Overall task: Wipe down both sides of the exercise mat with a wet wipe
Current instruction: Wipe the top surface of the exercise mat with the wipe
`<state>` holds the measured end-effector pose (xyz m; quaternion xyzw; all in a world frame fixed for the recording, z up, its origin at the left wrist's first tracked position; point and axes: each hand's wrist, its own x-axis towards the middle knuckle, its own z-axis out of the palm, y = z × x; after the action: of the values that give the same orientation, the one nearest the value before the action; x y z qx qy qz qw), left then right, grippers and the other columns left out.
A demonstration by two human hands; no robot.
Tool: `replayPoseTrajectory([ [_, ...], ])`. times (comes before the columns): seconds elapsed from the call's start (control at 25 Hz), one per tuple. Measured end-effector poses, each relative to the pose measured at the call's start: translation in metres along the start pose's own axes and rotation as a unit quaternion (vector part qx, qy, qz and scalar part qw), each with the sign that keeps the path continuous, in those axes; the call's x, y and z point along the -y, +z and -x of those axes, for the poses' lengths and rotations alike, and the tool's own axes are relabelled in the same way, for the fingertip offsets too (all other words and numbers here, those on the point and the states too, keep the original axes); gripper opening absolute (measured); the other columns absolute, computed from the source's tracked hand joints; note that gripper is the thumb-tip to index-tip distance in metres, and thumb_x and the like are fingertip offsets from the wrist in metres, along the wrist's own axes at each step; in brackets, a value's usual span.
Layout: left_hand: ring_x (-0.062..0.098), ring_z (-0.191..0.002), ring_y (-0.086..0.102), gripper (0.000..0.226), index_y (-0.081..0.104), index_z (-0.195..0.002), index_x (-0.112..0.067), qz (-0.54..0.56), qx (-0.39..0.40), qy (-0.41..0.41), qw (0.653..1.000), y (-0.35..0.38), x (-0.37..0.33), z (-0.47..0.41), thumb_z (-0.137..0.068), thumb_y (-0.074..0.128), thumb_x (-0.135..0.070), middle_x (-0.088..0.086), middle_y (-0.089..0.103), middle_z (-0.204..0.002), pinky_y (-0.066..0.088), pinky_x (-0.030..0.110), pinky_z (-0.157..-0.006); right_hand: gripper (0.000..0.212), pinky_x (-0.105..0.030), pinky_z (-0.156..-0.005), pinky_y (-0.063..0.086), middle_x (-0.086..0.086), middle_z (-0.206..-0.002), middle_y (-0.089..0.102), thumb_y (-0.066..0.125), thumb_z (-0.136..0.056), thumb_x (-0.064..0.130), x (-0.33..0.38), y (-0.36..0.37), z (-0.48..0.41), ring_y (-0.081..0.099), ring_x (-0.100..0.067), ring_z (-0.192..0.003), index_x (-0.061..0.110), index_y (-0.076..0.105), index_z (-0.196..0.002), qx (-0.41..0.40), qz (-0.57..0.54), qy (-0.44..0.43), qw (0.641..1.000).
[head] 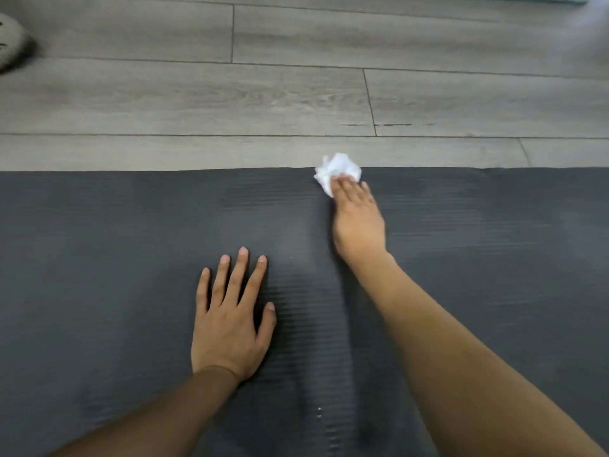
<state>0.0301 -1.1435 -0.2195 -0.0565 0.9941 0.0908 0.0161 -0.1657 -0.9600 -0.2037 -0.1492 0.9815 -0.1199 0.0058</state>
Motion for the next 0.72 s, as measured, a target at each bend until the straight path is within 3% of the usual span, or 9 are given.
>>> replayPoseTrajectory([
  [0.08,0.03,-0.157,0.016,0.069,0.023,-0.162,-0.026,-0.004,-0.002,0.001,1.0,0.0,-0.002,-0.001,-0.098,0.033,-0.047,0.004,0.017,-0.171,0.014,0.056,-0.126,0.061,-0.038,-0.12,0.016,-0.017,-0.152,0.038,0.034,-0.085,0.006,-0.075,-0.023,0.023,0.031,-0.031,-0.143,0.002,0.039,-0.146,-0.043,0.003,0.168,0.985],
  [0.2,0.031,-0.157,0.017,0.07,0.025,-0.162,-0.025,-0.005,-0.002,-0.004,1.0,0.0,-0.001,-0.001,-0.096,0.034,-0.047,0.005,0.018,-0.17,0.015,0.057,-0.125,0.065,-0.038,-0.122,0.009,-0.016,-0.158,0.028,0.039,-0.085,-0.002,-0.068,-0.02,0.037,0.019,-0.028,-0.148,0.0,0.029,-0.15,-0.052,-0.008,0.244,0.968],
  [0.28,0.031,-0.157,0.017,0.07,0.026,-0.162,-0.024,-0.005,0.0,-0.002,1.0,0.0,-0.001,0.0,-0.096,0.034,-0.047,0.005,0.018,-0.17,0.015,0.057,-0.125,0.063,-0.037,-0.123,0.009,-0.015,-0.156,0.031,0.036,-0.086,0.002,-0.007,-0.001,0.031,0.022,-0.027,-0.148,0.0,0.032,-0.149,-0.039,-0.043,0.145,0.988],
  [0.32,0.031,-0.156,0.018,0.07,0.028,-0.161,-0.023,-0.004,0.0,0.0,1.0,0.001,-0.001,-0.001,-0.096,0.034,-0.046,0.006,0.019,-0.17,0.015,0.057,-0.125,0.061,-0.038,-0.122,0.011,-0.015,-0.155,0.035,0.033,-0.087,0.007,0.03,0.014,0.027,0.025,-0.027,-0.147,0.002,0.036,-0.148,-0.015,-0.056,0.041,0.997],
  [0.4,0.032,-0.156,0.02,0.069,0.035,-0.158,-0.019,-0.003,-0.005,0.006,1.0,0.0,0.0,-0.001,-0.095,0.036,-0.045,0.007,0.021,-0.169,0.016,0.058,-0.124,0.06,-0.037,-0.122,0.013,-0.011,-0.154,0.037,0.031,-0.088,0.015,0.091,0.032,0.031,0.029,-0.024,-0.146,0.006,0.04,-0.147,0.055,-0.052,-0.177,0.981],
  [0.48,0.032,-0.156,0.019,0.069,0.035,-0.159,-0.019,-0.002,-0.003,0.007,1.0,0.0,0.001,-0.001,-0.095,0.036,-0.045,0.007,0.021,-0.169,0.016,0.058,-0.124,0.059,-0.035,-0.122,0.011,-0.009,-0.154,0.037,0.03,-0.089,0.016,0.087,0.027,0.025,0.03,-0.02,-0.145,0.01,0.04,-0.147,0.078,-0.037,-0.255,0.963],
  [0.52,0.031,-0.156,0.018,0.069,0.031,-0.16,-0.021,0.001,-0.003,0.004,1.0,0.0,0.001,0.0,-0.095,0.036,-0.045,0.006,0.02,-0.17,0.015,0.057,-0.125,0.059,-0.035,-0.122,0.012,-0.009,-0.153,0.04,0.028,-0.089,0.016,0.066,0.021,0.023,0.033,-0.021,-0.144,0.01,0.043,-0.146,0.056,-0.031,-0.224,0.973],
  [0.6,0.029,-0.157,0.016,0.07,0.026,-0.162,-0.024,0.007,-0.008,0.0,1.0,-0.001,0.0,0.001,-0.096,0.036,-0.045,0.004,0.018,-0.17,0.014,0.056,-0.125,0.059,-0.039,-0.119,0.021,-0.012,-0.146,0.048,0.027,-0.087,0.015,-0.005,0.007,0.032,0.041,-0.03,-0.138,0.009,0.049,-0.141,-0.015,-0.03,-0.055,0.998],
  [0.72,0.029,-0.157,0.016,0.07,0.024,-0.162,-0.024,-0.001,-0.016,-0.003,1.0,0.0,-0.003,-0.001,-0.096,0.035,-0.045,0.004,0.017,-0.171,0.014,0.056,-0.125,0.06,-0.044,-0.118,0.024,-0.016,-0.148,0.044,0.035,-0.083,0.002,-0.102,-0.026,0.06,0.036,-0.035,-0.138,0.003,0.044,-0.143,-0.064,-0.003,0.207,0.976],
])
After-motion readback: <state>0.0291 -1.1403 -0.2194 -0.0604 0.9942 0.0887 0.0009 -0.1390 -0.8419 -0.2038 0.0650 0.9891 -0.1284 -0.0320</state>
